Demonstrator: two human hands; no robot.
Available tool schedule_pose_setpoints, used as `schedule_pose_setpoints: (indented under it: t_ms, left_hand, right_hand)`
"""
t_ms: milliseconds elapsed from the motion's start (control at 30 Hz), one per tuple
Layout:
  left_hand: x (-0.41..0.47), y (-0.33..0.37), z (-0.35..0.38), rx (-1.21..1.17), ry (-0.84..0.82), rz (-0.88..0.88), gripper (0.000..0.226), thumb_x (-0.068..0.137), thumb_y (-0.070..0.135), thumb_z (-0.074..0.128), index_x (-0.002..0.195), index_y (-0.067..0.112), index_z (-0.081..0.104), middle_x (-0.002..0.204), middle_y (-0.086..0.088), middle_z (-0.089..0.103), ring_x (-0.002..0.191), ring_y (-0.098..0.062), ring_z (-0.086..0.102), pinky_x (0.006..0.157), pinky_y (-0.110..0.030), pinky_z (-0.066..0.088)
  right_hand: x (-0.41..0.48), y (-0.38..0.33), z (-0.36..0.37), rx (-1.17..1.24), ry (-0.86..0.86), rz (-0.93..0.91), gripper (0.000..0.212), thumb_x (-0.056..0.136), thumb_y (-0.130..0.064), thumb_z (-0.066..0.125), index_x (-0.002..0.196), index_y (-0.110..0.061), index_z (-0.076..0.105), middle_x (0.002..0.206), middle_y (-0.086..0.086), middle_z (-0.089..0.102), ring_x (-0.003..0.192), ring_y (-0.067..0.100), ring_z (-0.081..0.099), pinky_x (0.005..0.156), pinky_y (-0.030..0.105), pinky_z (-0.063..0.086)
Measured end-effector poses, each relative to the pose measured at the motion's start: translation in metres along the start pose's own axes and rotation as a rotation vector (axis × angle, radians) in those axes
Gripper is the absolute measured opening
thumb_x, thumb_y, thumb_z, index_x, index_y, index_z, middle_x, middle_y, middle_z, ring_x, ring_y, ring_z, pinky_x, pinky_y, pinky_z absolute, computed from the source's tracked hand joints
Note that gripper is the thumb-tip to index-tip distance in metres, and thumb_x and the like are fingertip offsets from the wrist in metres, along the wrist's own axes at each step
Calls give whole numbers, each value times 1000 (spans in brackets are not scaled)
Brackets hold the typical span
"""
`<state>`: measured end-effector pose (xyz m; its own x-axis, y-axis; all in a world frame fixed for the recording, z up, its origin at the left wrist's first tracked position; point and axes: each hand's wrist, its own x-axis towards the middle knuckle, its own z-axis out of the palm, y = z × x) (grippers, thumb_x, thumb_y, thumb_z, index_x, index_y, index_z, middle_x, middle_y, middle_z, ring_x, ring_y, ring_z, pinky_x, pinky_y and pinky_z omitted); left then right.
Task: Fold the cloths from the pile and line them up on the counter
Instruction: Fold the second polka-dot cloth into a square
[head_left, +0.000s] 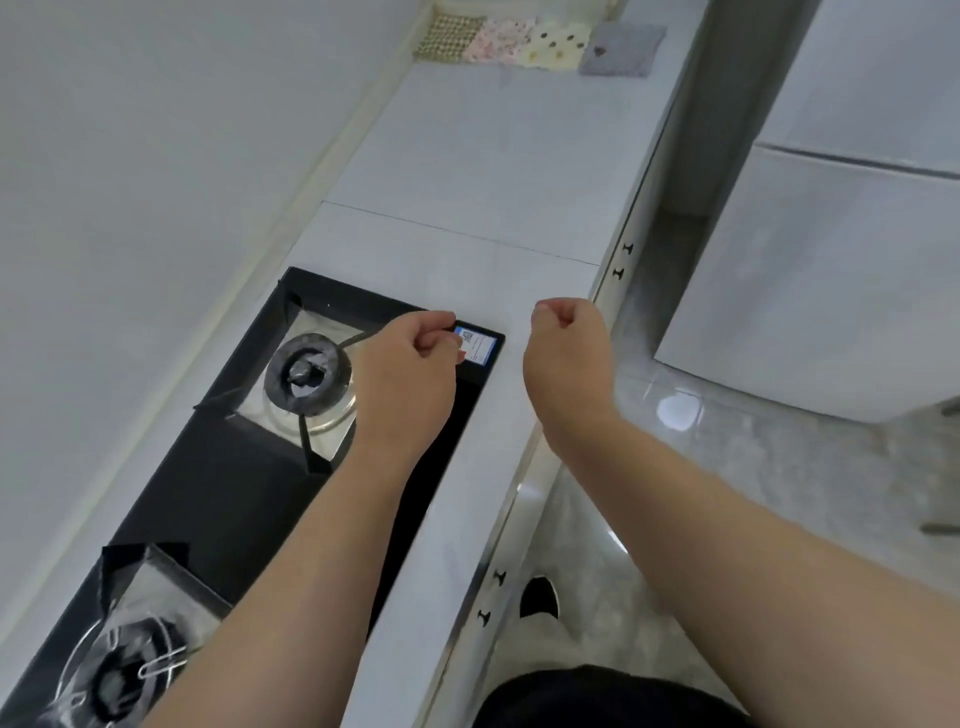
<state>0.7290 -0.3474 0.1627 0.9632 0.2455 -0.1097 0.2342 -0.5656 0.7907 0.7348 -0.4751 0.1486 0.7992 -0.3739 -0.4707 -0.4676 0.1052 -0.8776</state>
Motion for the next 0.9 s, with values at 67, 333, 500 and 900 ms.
schedule_pose_setpoints:
  t_ms: [67, 333, 500, 900]
  left_hand:
    - [-14, -2, -4, -31, 0, 9, 21, 93, 13, 60, 103, 29, 69, 86, 11, 73, 84, -4, 70, 87, -35, 58]
    - [-96, -21, -18, -25, 205, -120, 24, 96, 11, 55, 110, 21, 71, 88, 11, 72, 82, 0, 69, 82, -24, 59]
    - [-163, -50, -52, -10, 376, -277, 23, 95, 10, 56, 107, 22, 72, 87, 9, 73, 80, -2, 70, 74, -16, 56]
    - [-273, -195, -160, 20, 697, -479, 21, 88, 7, 60, 99, 20, 73, 77, 2, 75, 78, -13, 73, 87, -39, 59]
  right_hand:
    - [-16, 2, -8, 0, 17, -16, 11, 102, -26, 45, 103, -25, 56, 90, -14, 58, 81, 5, 55, 55, 19, 39]
    - [-72, 34, -6, -73, -144, -89, 11, 102, -24, 47, 105, -23, 58, 90, -16, 58, 80, 1, 54, 62, 15, 39]
    - [-131, 73, 11, -105, -384, -36, 13, 101, -25, 48, 109, -25, 58, 90, -16, 60, 81, 1, 58, 66, 16, 43]
    - [-270, 189, 101, -150, -850, -281, 14, 99, -18, 54, 110, -18, 64, 88, -16, 61, 78, -5, 59, 64, 2, 43]
